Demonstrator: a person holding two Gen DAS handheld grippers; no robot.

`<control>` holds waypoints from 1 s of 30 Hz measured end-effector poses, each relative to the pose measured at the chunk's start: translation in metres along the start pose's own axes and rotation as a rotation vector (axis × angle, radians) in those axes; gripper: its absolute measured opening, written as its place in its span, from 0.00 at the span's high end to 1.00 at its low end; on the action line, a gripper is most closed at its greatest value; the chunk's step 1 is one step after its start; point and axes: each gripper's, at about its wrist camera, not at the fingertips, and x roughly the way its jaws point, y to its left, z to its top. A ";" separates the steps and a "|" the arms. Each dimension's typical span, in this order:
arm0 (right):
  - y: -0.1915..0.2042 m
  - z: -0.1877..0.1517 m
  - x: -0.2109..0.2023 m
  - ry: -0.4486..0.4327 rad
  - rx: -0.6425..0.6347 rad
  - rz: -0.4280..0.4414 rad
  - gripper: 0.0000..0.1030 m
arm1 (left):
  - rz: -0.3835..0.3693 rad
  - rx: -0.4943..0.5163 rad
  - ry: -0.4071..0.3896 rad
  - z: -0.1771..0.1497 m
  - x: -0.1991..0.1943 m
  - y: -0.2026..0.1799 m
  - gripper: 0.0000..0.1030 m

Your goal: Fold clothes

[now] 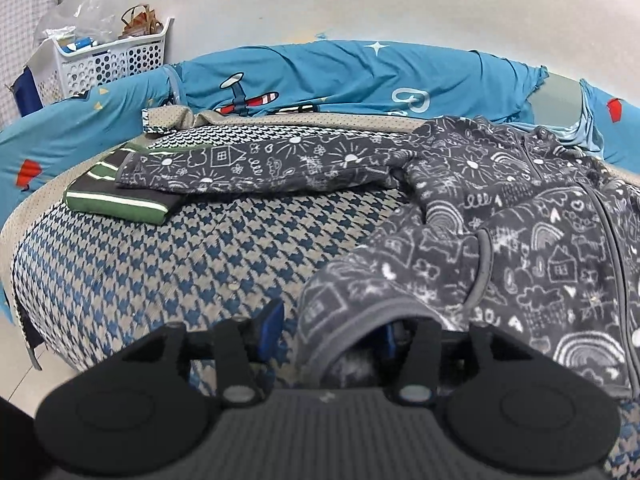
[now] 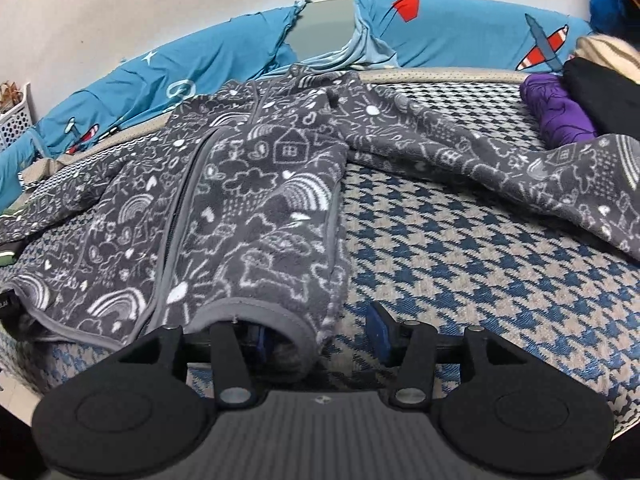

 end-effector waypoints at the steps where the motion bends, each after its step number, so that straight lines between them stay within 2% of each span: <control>1: 0.000 0.000 0.001 -0.002 0.003 -0.003 0.55 | 0.002 -0.001 -0.003 0.001 0.002 -0.001 0.57; 4: -0.001 0.000 0.003 -0.014 0.019 -0.010 0.57 | 0.004 0.011 -0.019 0.003 0.008 -0.005 0.57; 6: -0.001 0.000 0.004 -0.023 0.020 -0.023 0.64 | 0.003 0.036 -0.035 0.003 0.010 -0.010 0.57; 8: 0.000 0.001 0.006 -0.030 0.013 -0.033 0.82 | 0.001 0.051 -0.048 0.003 0.012 -0.014 0.58; 9: 0.001 0.001 0.006 -0.031 0.009 -0.033 0.86 | 0.000 0.057 -0.053 0.004 0.012 -0.016 0.60; 11: 0.003 0.001 0.006 -0.036 0.003 -0.038 0.92 | -0.010 0.037 -0.047 0.005 0.014 -0.015 0.77; 16: 0.005 0.004 -0.008 -0.083 -0.002 -0.034 0.94 | -0.017 -0.035 -0.047 0.009 0.012 -0.004 0.91; 22: 0.014 0.003 -0.042 -0.224 -0.038 -0.063 0.94 | -0.028 -0.176 -0.050 0.018 -0.005 0.021 0.91; 26: 0.025 -0.001 -0.066 -0.326 -0.103 -0.082 0.94 | -0.021 -0.231 -0.043 0.022 -0.017 0.034 0.91; 30: 0.029 -0.003 -0.075 -0.334 -0.145 -0.108 0.94 | -0.011 -0.277 -0.036 0.023 -0.029 0.043 0.91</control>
